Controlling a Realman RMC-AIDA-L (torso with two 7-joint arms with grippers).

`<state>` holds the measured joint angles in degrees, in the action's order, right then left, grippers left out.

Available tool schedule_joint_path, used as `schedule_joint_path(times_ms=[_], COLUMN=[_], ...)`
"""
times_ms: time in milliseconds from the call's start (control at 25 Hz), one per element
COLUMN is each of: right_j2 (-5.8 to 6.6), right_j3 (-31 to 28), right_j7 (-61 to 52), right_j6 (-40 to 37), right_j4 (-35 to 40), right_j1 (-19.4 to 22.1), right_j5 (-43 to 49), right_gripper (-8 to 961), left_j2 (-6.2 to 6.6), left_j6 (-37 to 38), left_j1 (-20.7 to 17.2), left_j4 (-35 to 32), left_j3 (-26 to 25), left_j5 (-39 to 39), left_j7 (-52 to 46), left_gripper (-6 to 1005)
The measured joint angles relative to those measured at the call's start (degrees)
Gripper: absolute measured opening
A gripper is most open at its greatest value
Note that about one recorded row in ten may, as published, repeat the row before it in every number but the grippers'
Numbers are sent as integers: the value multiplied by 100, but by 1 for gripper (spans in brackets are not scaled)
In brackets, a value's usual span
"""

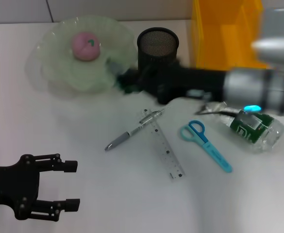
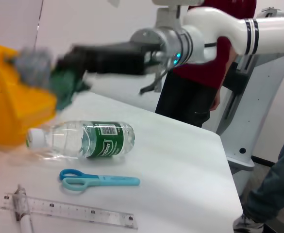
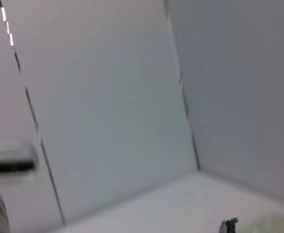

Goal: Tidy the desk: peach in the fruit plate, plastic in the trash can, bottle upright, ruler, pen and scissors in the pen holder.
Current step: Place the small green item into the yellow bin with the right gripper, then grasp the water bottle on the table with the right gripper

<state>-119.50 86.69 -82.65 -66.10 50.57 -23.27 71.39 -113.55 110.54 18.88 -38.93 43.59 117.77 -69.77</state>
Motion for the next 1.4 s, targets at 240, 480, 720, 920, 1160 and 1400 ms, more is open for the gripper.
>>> schedule_joint_path(times_ms=[240, 480, 720, 920, 1160, 1400], right_j2=[14, 15, 9, 12, 21, 32], right_j3=[-1521, -3438, -4252, -4281, -3935, -3598], right_j7=[868, 2226, 3205, 3383, 3214, 3126], right_j6=[-1399, -1829, -1170, -581, 320, 600], right_j4=[-317, -1392, -2369, -2542, -2568, -2477], right_j1=[567, 637, 83, -243, -524, -505], right_j5=[-615, -636, -645, -649, -601, -595], right_gripper=[59, 76, 94, 108, 126, 179], left_j2=[-1, -44, -73, -109, -122, -123], left_j6=[12, 11, 11, 11, 11, 17], left_j1=[36, 115, 181, 225, 218, 180], left_j4=[7, 15, 18, 18, 17, 17], left_j3=[-1, 0, 0, 4, 9, 0], left_j5=[0, 0, -3, -1, 0, 0], left_j7=[-6, -13, -47, -62, -63, -63], left_gripper=[828, 828, 828, 828, 828, 828])
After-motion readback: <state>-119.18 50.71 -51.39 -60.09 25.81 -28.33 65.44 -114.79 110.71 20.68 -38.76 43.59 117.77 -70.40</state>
